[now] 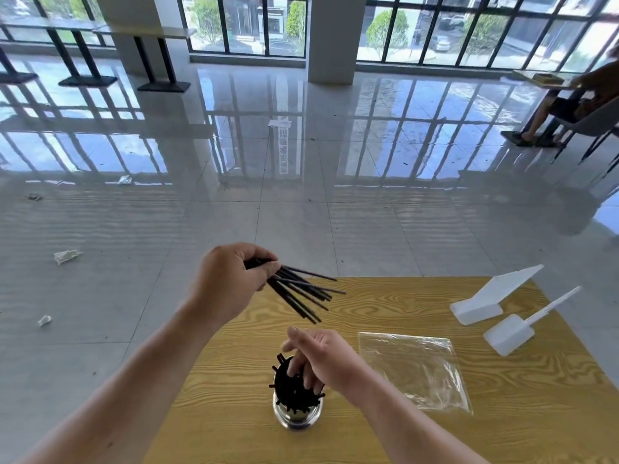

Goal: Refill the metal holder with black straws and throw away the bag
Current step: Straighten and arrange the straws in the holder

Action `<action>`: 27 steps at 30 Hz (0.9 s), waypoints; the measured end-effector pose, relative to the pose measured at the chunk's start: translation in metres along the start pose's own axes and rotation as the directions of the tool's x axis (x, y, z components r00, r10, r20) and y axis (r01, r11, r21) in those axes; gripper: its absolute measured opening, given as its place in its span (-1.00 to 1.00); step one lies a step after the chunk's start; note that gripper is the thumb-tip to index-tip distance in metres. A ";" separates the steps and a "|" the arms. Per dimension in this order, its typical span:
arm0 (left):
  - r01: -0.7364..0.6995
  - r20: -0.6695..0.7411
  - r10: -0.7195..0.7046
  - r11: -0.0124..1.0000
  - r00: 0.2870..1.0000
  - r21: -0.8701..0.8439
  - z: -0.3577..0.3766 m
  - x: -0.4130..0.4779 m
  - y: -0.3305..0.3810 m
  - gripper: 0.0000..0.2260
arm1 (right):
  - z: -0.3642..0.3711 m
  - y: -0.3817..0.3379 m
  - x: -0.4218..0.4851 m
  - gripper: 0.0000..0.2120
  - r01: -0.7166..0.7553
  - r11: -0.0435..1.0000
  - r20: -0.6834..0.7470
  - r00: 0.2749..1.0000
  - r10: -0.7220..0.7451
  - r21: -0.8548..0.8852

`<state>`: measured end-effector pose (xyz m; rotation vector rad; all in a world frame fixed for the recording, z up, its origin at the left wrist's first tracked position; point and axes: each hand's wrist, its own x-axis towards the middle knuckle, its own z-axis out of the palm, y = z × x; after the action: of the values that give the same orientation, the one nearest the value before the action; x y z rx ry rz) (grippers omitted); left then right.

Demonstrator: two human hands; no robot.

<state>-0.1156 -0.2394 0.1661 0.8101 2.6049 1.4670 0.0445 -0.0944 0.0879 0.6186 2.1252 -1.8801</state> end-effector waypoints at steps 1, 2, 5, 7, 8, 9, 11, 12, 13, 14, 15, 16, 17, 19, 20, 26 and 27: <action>0.038 -0.014 -0.039 0.995 0.999 -0.094 0.003 -0.001 -0.002 -0.85 | 0.001 -0.003 0.000 -0.20 -0.025 0.994 0.048 0.999 0.019 0.108; 0.092 -0.004 -0.095 0.976 0.995 -0.198 0.007 -0.002 -0.005 -0.87 | 0.003 -0.006 0.001 -0.10 -0.060 0.968 0.094 0.995 0.038 0.243; 0.297 0.137 -0.263 0.831 0.955 -0.471 0.022 -0.015 -0.016 -0.91 | 0.001 -0.015 0.002 0.09 -0.141 0.786 0.166 0.985 0.049 0.602; 0.425 0.228 -0.361 0.704 0.904 -0.570 0.031 -0.027 -0.022 -0.93 | -0.005 -0.020 0.003 0.09 -0.134 0.652 0.156 0.987 0.024 0.746; 0.477 0.270 -0.399 0.642 0.876 -0.600 0.035 -0.034 -0.025 -0.88 | -0.008 -0.021 0.003 0.03 -0.105 0.582 0.126 0.992 0.005 0.806; 0.528 0.314 -0.432 0.584 0.845 -0.617 0.038 -0.040 -0.028 -0.83 | -0.012 -0.022 0.004 -0.09 -0.066 0.523 0.081 0.997 -0.006 0.850; 0.612 0.399 -0.473 0.501 0.786 -0.612 0.044 -0.051 -0.035 -0.79 | -0.018 -0.023 0.004 -0.41 -0.003 0.526 -0.015 0.999 0.030 0.850; 0.642 0.440 -0.474 0.474 0.763 -0.602 0.046 -0.056 -0.037 -0.80 | -0.020 -0.024 0.004 -0.55 0.011 0.591 -0.061 0.996 0.065 0.806; 0.665 0.474 -0.471 0.456 0.744 -0.591 0.049 -0.061 -0.039 -0.83 | -0.022 -0.024 0.004 -0.64 0.020 0.669 -0.108 0.990 0.092 0.743; 0.681 0.498 -0.466 0.454 0.731 -0.575 0.051 -0.065 -0.041 -0.86 | -0.024 -0.025 0.004 -0.68 0.031 0.741 -0.152 0.984 0.097 0.670; 0.690 0.513 -0.462 0.468 0.724 -0.553 0.054 -0.068 -0.044 -0.89 | -0.025 -0.025 0.005 -0.70 0.046 0.804 -0.188 0.979 0.082 0.593; 0.692 0.520 -0.457 0.500 0.722 -0.520 0.056 -0.070 -0.046 -0.91 | -0.027 -0.026 0.005 -0.70 0.067 0.855 -0.218 0.974 0.055 0.515; 0.688 0.523 -0.453 0.548 0.722 -0.476 0.057 -0.072 -0.049 -0.92 | -0.028 -0.027 0.006 -0.70 0.090 0.894 -0.244 0.970 0.022 0.439; 0.669 0.519 -0.454 0.646 0.724 -0.367 0.060 -0.074 -0.057 -0.90 | -0.029 -0.027 0.006 -0.72 0.132 0.947 -0.280 0.959 -0.047 0.292; 0.657 0.511 -0.462 0.688 0.725 -0.309 0.061 -0.075 -0.061 -0.90 | -0.030 -0.026 0.006 -0.73 0.146 0.965 -0.290 0.954 -0.080 0.216; 0.483 0.427 -0.491 0.865 0.759 0.136 0.059 -0.085 -0.090 -0.78 | -0.029 -0.002 0.006 -0.73 0.129 0.977 -0.252 0.953 -0.170 -0.172; 0.448 0.447 -0.499 0.866 0.743 0.221 0.058 -0.087 -0.094 -0.69 | -0.028 0.004 0.006 -0.74 0.123 0.974 -0.240 0.956 -0.167 -0.188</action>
<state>-0.0633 -0.2728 0.0401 0.3936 2.2587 0.8528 0.0433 -0.0660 0.0860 0.7163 2.5285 -1.7426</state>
